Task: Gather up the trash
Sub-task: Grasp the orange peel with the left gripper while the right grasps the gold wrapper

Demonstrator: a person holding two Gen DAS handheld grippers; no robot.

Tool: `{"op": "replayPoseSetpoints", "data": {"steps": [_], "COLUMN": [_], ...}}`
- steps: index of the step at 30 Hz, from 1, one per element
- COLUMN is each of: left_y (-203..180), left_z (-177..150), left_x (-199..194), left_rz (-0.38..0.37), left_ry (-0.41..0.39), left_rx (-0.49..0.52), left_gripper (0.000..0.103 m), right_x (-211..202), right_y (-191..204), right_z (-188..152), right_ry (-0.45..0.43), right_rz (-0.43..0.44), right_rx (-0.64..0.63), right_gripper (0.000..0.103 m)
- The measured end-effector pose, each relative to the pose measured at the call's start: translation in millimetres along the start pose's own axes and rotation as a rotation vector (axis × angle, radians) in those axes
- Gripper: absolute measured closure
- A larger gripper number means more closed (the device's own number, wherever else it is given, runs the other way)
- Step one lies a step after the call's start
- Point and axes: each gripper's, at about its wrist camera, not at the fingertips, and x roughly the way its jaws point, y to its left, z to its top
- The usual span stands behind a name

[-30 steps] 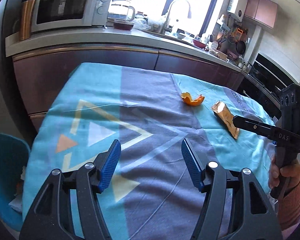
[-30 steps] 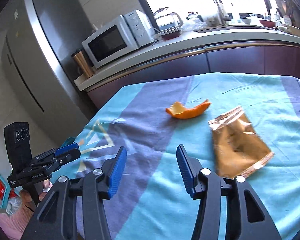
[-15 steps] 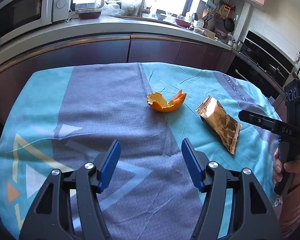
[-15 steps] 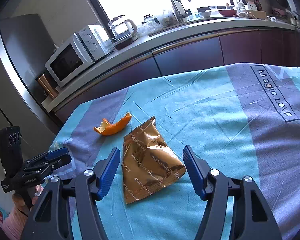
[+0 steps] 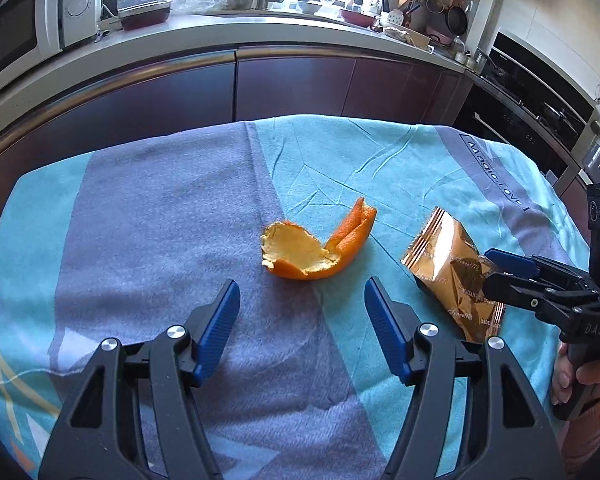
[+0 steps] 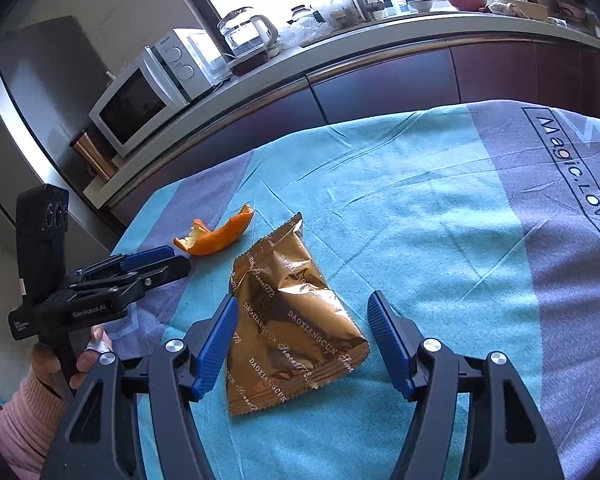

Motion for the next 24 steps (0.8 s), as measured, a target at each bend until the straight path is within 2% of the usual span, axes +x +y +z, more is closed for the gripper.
{"op": "replayPoseSetpoints", "data": {"steps": [5, 7, 8, 13, 15, 20, 22, 24], "left_y": [-5, -5, -5, -9, -11, -11, -10, -9], "left_z": [8, 10, 11, 7, 6, 0, -3, -6], "left_x": [14, 15, 16, 11, 8, 2, -1, -5], "left_rz": [0.008, 0.01, 0.014, 0.034, 0.039, 0.043, 0.039, 0.032], "left_ry": [0.007, 0.002, -0.001, -0.019, -0.031, -0.042, -0.048, -0.051], "left_rx": [0.012, 0.008, 0.01, 0.027, 0.031, 0.024, 0.014, 0.009], "left_gripper": [0.039, 0.041, 0.049, 0.06, 0.068, 0.078, 0.084, 0.094], "right_x": [0, 1, 1, 2, 3, 1, 0, -1], "right_y": [2, 3, 3, 4, 4, 8, 9, 10], "right_z": [-1, -1, -1, -2, -2, -4, -5, -6], "right_ry": [0.006, 0.01, 0.012, 0.026, 0.034, 0.032, 0.031, 0.028], "right_rz": [0.013, 0.012, 0.013, 0.025, 0.032, 0.041, 0.045, 0.054], "right_rx": [-0.008, -0.015, -0.016, -0.018, -0.02, -0.031, -0.032, -0.031], "right_gripper": [0.039, 0.044, 0.049, 0.068, 0.078, 0.087, 0.088, 0.092]}}
